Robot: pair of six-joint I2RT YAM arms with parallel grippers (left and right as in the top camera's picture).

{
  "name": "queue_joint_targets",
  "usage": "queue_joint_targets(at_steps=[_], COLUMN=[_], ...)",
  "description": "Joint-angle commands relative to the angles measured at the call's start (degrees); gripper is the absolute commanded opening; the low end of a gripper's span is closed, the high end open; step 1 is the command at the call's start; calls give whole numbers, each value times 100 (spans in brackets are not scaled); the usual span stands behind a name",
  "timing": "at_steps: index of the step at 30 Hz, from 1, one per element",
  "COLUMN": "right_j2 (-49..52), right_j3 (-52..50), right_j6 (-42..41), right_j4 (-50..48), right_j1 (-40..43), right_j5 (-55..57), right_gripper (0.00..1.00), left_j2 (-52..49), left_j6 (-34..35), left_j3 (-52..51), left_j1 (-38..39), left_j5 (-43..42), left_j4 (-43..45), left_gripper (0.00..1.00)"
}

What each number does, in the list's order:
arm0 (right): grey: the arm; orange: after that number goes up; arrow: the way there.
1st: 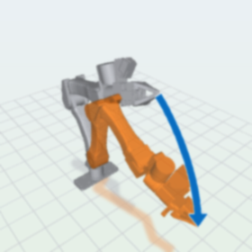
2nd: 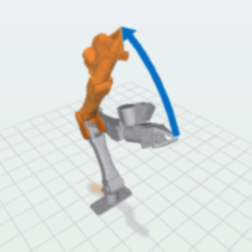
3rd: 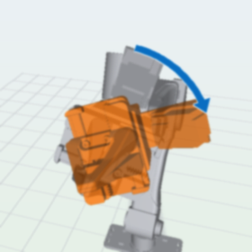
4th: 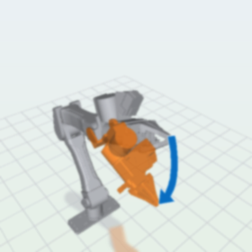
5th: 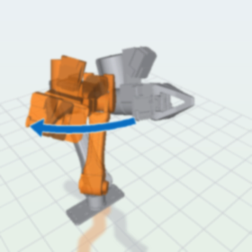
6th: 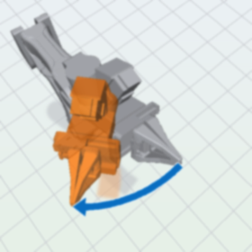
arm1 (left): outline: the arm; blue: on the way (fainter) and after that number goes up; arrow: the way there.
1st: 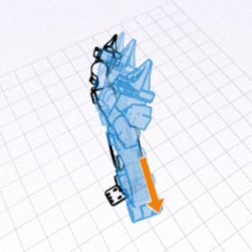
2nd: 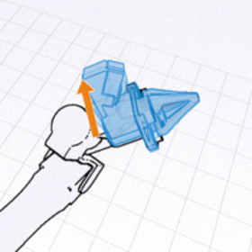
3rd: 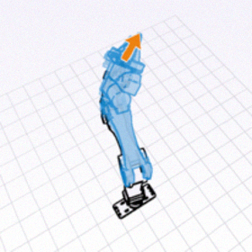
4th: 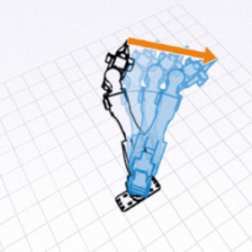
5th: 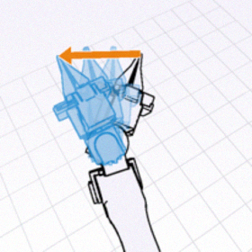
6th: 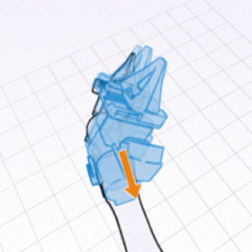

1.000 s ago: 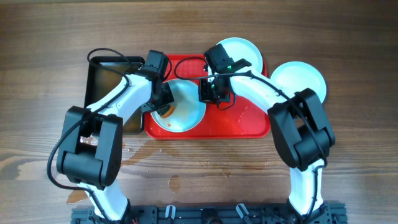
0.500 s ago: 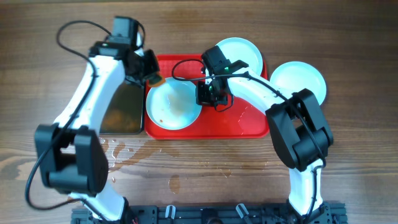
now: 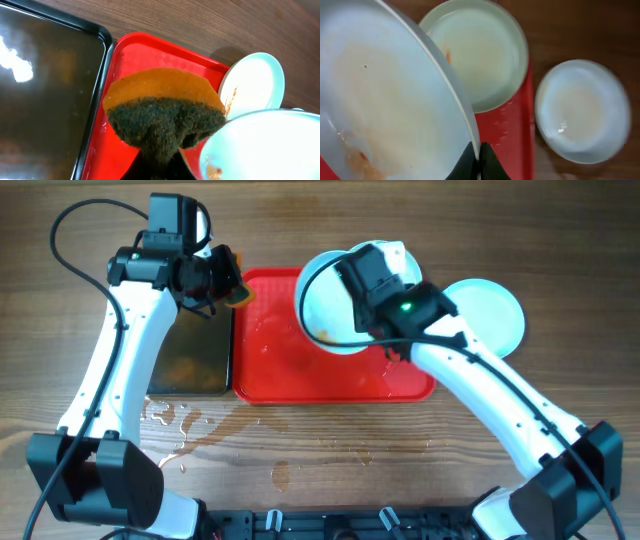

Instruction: Clean dirty plates on tray and stack at the side

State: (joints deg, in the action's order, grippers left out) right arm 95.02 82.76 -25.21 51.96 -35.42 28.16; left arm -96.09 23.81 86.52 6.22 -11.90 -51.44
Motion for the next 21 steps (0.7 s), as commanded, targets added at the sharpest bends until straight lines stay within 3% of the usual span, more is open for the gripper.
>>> queue_joint_targets(at_steps=[1, 4, 10, 16, 21], right_j2=[-20, -20, 13, 46, 597], right_j3=[37, 37, 4, -164, -560], right_j6=[-146, -393, -710, -1296, -1805], right_j4=[68, 166, 127, -92, -984], right_j1=[-514, -1073, -1543, -1534, -1115], right_j5=[2179, 3143, 3788, 2358, -245], right_gripper=[4, 4, 4, 4, 4], left_j2=[39, 39, 39, 39, 31], left_j6=[-92, -92, -92, 103, 385], left_j3=[70, 70, 70, -9, -1045], left_j1=[-24, -24, -24, 17, 332], left_j5=[-2, -2, -2, -9, -9], left_j4=[15, 15, 15, -11, 424], left_gripper=[4, 4, 4, 4, 4])
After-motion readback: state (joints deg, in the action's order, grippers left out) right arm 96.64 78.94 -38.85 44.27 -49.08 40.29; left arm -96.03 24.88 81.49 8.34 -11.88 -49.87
